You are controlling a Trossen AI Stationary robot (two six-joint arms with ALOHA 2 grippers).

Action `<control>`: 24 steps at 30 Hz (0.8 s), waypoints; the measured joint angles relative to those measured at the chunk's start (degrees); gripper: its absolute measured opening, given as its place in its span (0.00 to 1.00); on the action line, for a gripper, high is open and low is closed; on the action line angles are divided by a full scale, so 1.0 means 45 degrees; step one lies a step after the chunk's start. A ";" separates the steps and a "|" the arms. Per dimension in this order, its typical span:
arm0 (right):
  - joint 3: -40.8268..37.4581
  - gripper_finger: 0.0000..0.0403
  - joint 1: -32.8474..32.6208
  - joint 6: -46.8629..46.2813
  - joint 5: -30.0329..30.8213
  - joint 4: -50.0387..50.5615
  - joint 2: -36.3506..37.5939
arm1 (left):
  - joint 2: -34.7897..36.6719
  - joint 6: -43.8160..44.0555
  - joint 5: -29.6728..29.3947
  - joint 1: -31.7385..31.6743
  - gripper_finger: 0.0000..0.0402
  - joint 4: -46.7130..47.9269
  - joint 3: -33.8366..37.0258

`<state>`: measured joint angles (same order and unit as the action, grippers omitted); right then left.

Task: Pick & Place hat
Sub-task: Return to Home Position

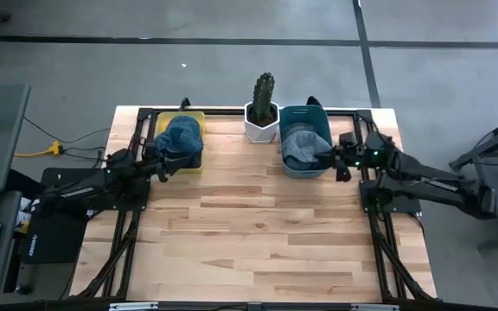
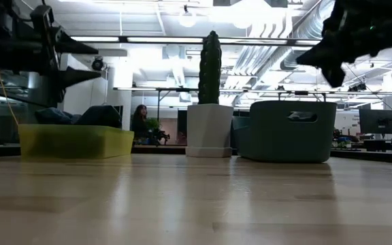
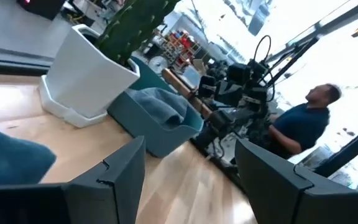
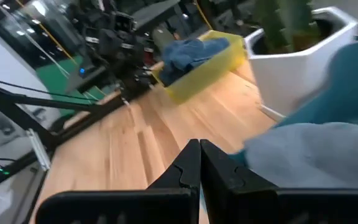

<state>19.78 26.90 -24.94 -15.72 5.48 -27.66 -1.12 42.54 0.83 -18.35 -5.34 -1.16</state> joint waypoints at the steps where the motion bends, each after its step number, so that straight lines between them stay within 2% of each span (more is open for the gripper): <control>1: -0.0340 0.00 -0.0301 -0.0150 0.0220 -0.0816 -0.0249 | 0.0012 -0.0186 -0.0015 0.0000 0.56 0.0041 0.0003; 6: -0.0986 0.00 -0.1494 -0.0165 0.1472 -0.2996 -0.1258 | 0.0038 -0.0654 -0.0484 0.0000 0.56 -0.0293 0.0022; 10: -0.1041 0.00 -0.1988 -0.0030 0.1938 -0.2607 -0.1441 | 0.0047 -0.0727 -0.0612 0.0000 0.56 -0.0393 0.0039; 14: -0.1084 0.00 -0.2076 0.0017 0.1784 -0.2175 -0.0965 | 0.0047 -0.0727 -0.0741 0.0000 0.56 -0.0472 0.0051; 19: -0.1880 0.00 -0.2076 -0.0421 0.1387 -0.2149 0.0443 | 0.0047 -0.0718 -0.0759 -0.0002 0.56 -0.0593 0.0061; 24: -0.2101 0.00 -0.2076 -0.0390 0.1286 -0.1582 0.1292 | 0.0042 -0.0503 -0.1465 -0.0004 0.56 -0.0445 0.0061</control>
<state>10.33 17.56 -26.69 -9.93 -1.64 -21.85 -0.93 40.27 -5.76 -18.37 -7.34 -0.89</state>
